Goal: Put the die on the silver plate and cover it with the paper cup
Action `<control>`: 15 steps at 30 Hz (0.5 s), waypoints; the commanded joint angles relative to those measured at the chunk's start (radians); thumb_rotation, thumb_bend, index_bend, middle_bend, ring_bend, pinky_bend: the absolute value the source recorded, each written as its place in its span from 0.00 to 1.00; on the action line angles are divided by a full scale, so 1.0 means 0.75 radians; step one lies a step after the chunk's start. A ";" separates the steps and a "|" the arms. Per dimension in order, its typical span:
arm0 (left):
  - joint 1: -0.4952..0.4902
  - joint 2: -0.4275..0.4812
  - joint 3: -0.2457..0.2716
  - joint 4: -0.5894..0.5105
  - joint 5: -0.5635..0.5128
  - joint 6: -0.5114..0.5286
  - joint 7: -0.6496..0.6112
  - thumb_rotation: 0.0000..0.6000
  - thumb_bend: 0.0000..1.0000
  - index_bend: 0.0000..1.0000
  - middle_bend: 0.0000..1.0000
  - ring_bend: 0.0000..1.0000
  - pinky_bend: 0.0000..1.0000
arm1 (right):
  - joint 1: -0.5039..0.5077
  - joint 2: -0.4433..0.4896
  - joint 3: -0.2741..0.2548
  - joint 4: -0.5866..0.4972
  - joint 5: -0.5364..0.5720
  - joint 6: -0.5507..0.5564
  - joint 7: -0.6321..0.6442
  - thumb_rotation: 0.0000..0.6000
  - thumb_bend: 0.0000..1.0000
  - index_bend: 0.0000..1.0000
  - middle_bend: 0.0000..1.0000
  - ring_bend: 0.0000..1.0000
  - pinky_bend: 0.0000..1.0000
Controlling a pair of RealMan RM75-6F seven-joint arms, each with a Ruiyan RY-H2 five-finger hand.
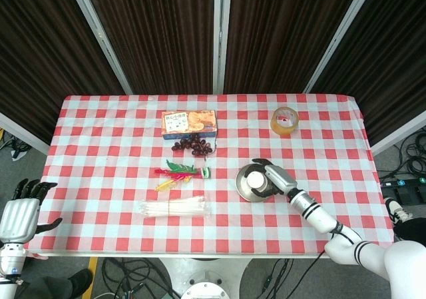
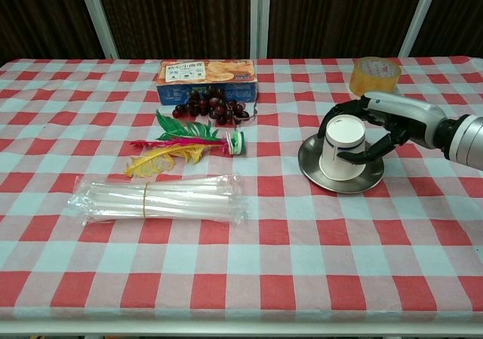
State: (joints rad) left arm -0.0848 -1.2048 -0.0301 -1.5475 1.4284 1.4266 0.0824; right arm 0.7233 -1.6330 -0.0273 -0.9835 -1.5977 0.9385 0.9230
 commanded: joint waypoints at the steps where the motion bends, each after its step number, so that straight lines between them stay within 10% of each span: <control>1: 0.000 -0.001 -0.001 0.002 0.001 0.001 -0.002 1.00 0.03 0.23 0.22 0.12 0.08 | -0.001 -0.006 0.010 0.021 0.019 -0.007 0.014 1.00 0.34 0.54 0.29 0.07 0.01; 15: -0.002 0.004 -0.002 -0.002 0.008 0.004 -0.006 1.00 0.03 0.23 0.22 0.12 0.08 | 0.030 0.068 0.154 0.034 0.137 0.008 0.011 1.00 0.34 0.47 0.26 0.06 0.01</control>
State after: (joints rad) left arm -0.0860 -1.2021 -0.0316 -1.5488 1.4342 1.4299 0.0779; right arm 0.7354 -1.5896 0.0643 -0.9751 -1.5290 0.9774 0.9536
